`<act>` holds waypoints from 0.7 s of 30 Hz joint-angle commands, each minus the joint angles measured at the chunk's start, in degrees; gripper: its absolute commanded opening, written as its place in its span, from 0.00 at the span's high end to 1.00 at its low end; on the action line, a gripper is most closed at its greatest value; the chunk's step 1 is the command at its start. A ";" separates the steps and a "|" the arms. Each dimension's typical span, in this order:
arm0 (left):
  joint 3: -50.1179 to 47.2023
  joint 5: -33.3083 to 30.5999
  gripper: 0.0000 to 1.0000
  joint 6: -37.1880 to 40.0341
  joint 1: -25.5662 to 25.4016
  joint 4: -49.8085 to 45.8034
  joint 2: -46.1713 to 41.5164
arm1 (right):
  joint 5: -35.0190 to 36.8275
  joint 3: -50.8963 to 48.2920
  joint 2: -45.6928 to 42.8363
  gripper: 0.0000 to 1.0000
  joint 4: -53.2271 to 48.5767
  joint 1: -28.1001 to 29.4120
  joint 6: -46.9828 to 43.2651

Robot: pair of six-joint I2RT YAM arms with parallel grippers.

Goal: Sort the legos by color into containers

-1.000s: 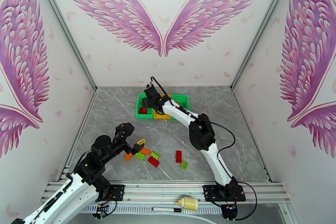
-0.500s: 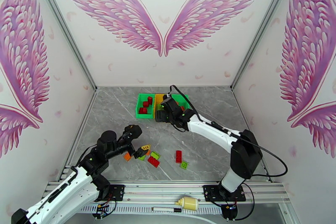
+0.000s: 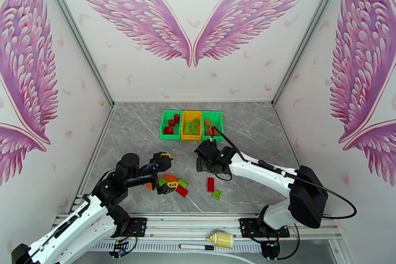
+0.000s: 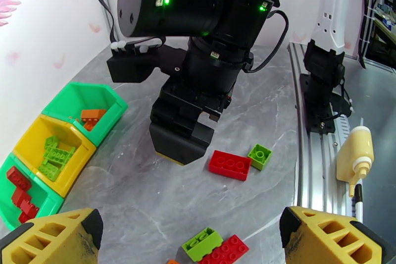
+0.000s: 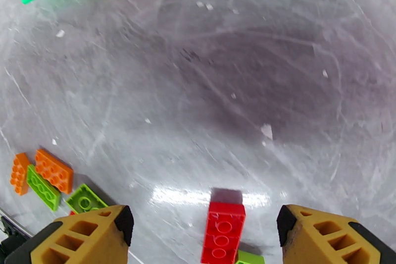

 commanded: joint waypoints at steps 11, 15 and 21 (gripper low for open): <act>1.46 0.95 0.01 2.95 -1.13 -4.17 0.03 | -4.37 -2.99 7.50 0.21 -0.78 2.12 2.80; 1.73 0.20 0.01 2.00 -1.30 -5.11 0.06 | -5.35 -3.78 9.10 0.26 -0.12 2.23 2.92; 1.11 -0.34 0.01 1.70 -1.49 -3.94 0.02 | -6.10 -5.40 10.04 0.43 1.64 2.30 4.12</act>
